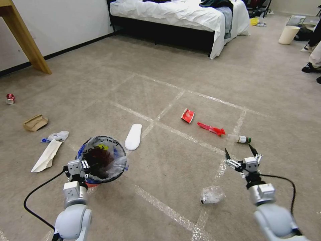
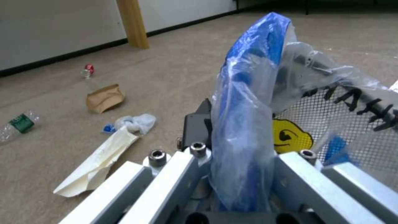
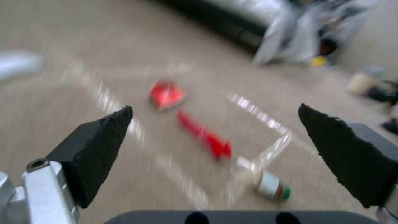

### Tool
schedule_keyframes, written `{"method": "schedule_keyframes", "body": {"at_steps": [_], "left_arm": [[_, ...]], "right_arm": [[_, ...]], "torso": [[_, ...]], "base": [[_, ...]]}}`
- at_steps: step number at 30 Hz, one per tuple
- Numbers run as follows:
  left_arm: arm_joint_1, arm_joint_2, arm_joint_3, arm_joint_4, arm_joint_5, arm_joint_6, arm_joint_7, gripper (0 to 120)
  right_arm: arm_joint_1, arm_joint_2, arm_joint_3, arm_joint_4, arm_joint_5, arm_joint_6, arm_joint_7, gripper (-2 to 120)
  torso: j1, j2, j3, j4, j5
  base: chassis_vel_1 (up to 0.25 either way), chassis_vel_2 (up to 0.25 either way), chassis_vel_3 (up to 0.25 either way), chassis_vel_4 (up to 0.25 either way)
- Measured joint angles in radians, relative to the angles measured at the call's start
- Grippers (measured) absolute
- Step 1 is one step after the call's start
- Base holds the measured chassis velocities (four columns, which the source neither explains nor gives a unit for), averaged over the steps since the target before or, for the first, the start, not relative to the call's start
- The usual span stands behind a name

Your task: Pick up the trash bin and place the garbage on the floor into it.

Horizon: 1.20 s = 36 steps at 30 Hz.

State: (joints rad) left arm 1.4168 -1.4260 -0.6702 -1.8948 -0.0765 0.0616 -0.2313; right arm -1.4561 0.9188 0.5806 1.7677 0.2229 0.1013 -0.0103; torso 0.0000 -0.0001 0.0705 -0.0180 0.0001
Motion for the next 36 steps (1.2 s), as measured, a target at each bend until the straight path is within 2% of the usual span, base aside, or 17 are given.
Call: {"method": "schedule_keyframes", "body": {"at_steps": [2, 5, 6, 8, 9, 11, 12, 14, 15, 17, 18, 19, 21, 22, 31, 35, 36], "left_arm": [[-0.004, 0.0, -0.002, 0.005, -0.002, 0.0, 0.0, 4], [-0.02, 0.001, -0.005, 0.02, -0.013, -0.001, 0.0, 4], [-0.02, 0.001, -0.005, 0.02, -0.013, -0.001, 0.0, 4], [-0.029, -0.001, -0.005, 0.027, -0.021, -0.002, 0.0, 4], [-0.029, -0.001, -0.005, 0.027, -0.021, -0.002, 0.0, 4], [-0.034, -0.005, -0.005, 0.033, -0.023, -0.003, 0.0, 4], [-0.034, -0.005, -0.005, 0.033, -0.023, -0.003, 0.0, 4], [-0.036, -0.007, -0.006, 0.034, -0.025, -0.003, -0.001, 4], [-0.036, -0.007, -0.006, 0.034, -0.025, -0.003, -0.001, 4], [-0.032, -0.008, -0.007, 0.029, -0.028, -0.003, -0.001, 4], [-0.032, -0.008, -0.007, 0.029, -0.028, -0.003, -0.001, 4], [-0.025, -0.008, -0.016, 0.021, -0.033, -0.003, -0.002, 4], [-0.018, -0.01, -0.025, 0.01, -0.04, -0.002, -0.004, 4], [-0.013, -0.01, -0.029, 0.005, -0.047, -0.001, -0.007, 4], [-0.006, -0.016, -0.044, 0.002, -0.063, 0.001, -0.014, 4], [-0.006, -0.018, -0.05, 0.002, -0.07, 0.001, -0.017, 4], [-0.006, -0.018, -0.053, 0.005, -0.08, 0.001, -0.018, 4]], "right_arm": [[0.0, -0.043, 0.0, -0.012, 0.015, -0.03, -0.049, 100], [0.02, -0.268, -0.033, -0.042, 0.178, -0.193, -0.27, 100], [0.02, -0.268, -0.033, -0.042, 0.178, -0.193, -0.27, 100], [0.091, -0.417, -0.109, -0.07, 0.324, -0.317, -0.432, 100], [0.091, -0.417, -0.109, -0.07, 0.324, -0.317, -0.432, 100], [0.224, -0.483, -0.272, -0.135, 0.442, -0.425, -0.566, 100], [0.224, -0.483, -0.272, -0.135, 0.442, -0.425, -0.566, 100], [0.46, -0.481, -0.558, -0.262, 0.553, -0.493, -0.646, 100], [0.46, -0.481, -0.558, -0.262, 0.553, -0.493, -0.646, 100], [0.686, -0.449, -0.783, -0.352, 0.602, -0.513, -0.69, 100], [0.686, -0.449, -0.783, -0.352, 0.602, -0.513, -0.69, 100], [0.901, -0.376, -1.006, -0.452, 0.576, -0.514, -0.723, 100], [1.007, -0.313, -1.093, -0.508, 0.566, -0.522, -0.731, 100], [1.072, -0.276, -1.15, -0.54, 0.568, -0.532, -0.731, 100], [1.243, -0.242, -1.382, -0.56, 0.642, -0.576, -0.688, 100], [1.279, -0.257, -1.44, -0.56, 0.537, -0.544, -0.761, 100], [1.313, -0.267, -1.457, -0.583, 0.312, -0.433, -0.908, 100]], "torso": [[0.0, 0.0, 0.0, -0.0001, 0.0003], [0.0, 0.0, 0.0, -0.0002, 0.0005], [0.0, 0.0, 0.0, -0.0002, 0.0005], [0.0, 0.0, 0.0, 0.0004, -0.001], [0.0, 0.0, 0.0, 0.0004, -0.001], [0.0, 0.0, 0.0, 0.0004, -0.0009], [0.0, 0.0, 0.0, 0.0004, -0.0009], [0.0, 0.0, 0.0, -0.001, 0.0015], [0.0, 0.0, 0.0, -0.001, 0.0015], [0.0, 0.0, 0.0, 0.0002, 0.0001], [0.0, 0.0, 0.0, 0.0002, 0.0001], [0.0, 0.0, 0.0, 0.0005, -0.0004], [0.0, 0.0, 0.0, 0.0017, 0.0013], [0.0, 0.0, 0.0, 0.0009, -0.0004], [0.0, 0.0, 0.0, 0.0001, -0.0005], [0.0, 0.0, 0.0, -0.0002, 0.0003], [0.0, 0.0, 0.0, -0.0003, -0.0005]], "base": [[0.0, 0.0, 0.0, 0.0], [0.0, 0.0, 0.0, 0.0], [0.0, 0.0, 0.0, 0.0], [0.0, 0.0, 0.0, 0.0], [0.0, 0.0, 0.0, 0.0], [0.0, 0.0, 0.0, 0.0], [0.0, 0.0, 0.0, 0.0], [0.0, 0.0, 0.0, 0.0], [0.0, 0.0, 0.0, 0.0], [0.0, 0.0, 0.0, 0.0], [0.0, 0.0, 0.0, 0.0], [0.0, 0.0, 0.0, 0.0], [0.0, 0.0, 0.0, 0.0], [0.0, 0.0, 0.0, 0.0], [0.0, 0.0, 0.0, 0.0], [0.0, 0.0, 0.0, 0.0], [0.0, 0.0, 0.0, 0.0]]}}
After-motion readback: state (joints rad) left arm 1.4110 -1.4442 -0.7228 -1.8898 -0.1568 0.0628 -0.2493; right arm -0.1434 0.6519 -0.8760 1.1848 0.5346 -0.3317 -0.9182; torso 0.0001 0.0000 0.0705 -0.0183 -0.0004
